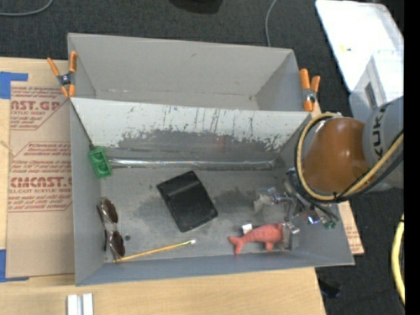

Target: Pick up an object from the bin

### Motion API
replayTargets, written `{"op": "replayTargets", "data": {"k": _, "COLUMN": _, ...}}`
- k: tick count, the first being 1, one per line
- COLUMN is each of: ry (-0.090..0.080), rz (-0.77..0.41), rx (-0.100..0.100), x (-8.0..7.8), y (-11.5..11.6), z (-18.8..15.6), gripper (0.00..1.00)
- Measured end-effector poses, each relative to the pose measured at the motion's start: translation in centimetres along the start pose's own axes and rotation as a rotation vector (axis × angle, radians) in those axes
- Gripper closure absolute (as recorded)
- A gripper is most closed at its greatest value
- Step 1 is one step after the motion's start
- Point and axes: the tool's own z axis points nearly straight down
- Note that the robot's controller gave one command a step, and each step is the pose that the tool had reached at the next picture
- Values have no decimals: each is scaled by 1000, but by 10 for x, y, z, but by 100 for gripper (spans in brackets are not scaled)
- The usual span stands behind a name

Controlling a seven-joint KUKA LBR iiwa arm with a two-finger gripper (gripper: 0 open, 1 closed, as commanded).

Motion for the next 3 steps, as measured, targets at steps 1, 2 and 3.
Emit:
{"op": "replayTargets", "data": {"k": 1, "ry": 9, "rz": -201, "rx": -9, "x": 13, "y": 27, "z": 4, "gripper": 100}}
{"op": "replayTargets", "data": {"k": 2, "ry": 9, "rz": -201, "rx": -9, "x": 13, "y": 27, "z": 4, "gripper": 100}}
{"op": "replayTargets", "data": {"k": 3, "ry": 19, "rz": -215, "rx": -17, "x": 15, "y": 30, "z": -22, "gripper": 100}}
